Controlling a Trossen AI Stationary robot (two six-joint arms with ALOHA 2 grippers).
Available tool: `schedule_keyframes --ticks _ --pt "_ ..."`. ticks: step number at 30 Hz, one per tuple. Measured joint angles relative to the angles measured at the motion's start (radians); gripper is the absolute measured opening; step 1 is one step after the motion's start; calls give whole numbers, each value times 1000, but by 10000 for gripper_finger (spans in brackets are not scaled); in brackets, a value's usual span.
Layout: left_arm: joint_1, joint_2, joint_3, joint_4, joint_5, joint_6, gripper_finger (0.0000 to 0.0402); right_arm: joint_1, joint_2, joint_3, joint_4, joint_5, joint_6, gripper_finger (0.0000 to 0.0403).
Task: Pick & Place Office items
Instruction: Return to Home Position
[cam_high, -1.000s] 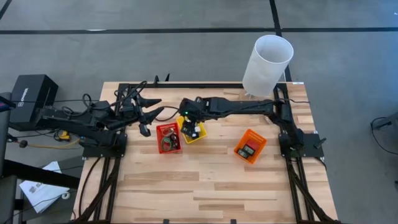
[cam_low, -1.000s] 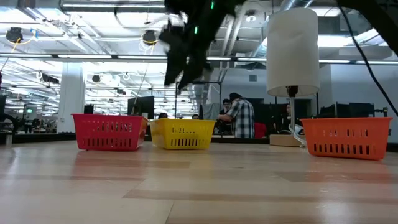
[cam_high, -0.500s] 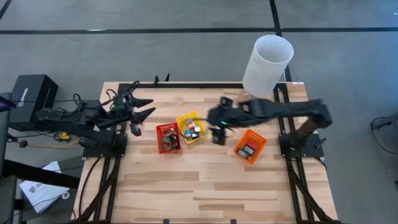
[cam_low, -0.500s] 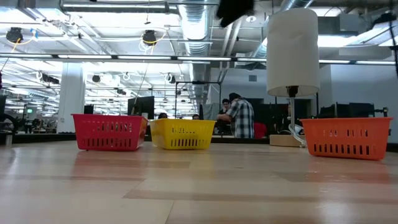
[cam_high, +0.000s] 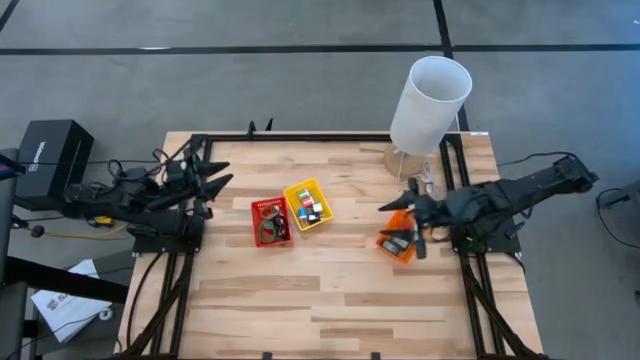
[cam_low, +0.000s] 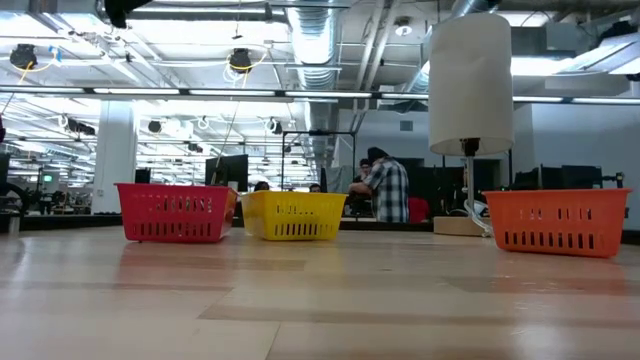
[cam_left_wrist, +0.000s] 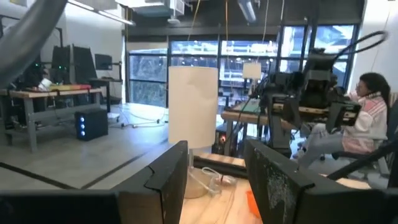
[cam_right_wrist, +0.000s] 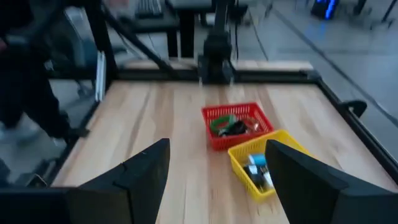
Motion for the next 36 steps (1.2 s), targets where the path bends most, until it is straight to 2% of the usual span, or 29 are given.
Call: schedule_keyframes --ticks 3,8,16,22,26,33,36 --pt "0 -52 -53 -5 -1 0 154 17 -126 -142 139 2 -5 256" --pt "0 -106 -123 26 0 9 154 41 -288 -328 240 -1 -4 256" --pt "0 -122 -174 51 0 10 154 54 -406 -537 408 -11 -61 256" --pt "0 -122 -203 77 0 8 154 27 -496 -670 535 -248 -141 256" --pt "0 -122 -204 84 0 -16 154 -14 -545 -748 555 -264 -160 256" --pt "0 -122 -204 81 -4 -11 154 -91 -754 -878 539 -268 -155 256" --pt "0 -122 -211 84 -13 -16 154 -109 -859 -889 458 -271 -144 256"
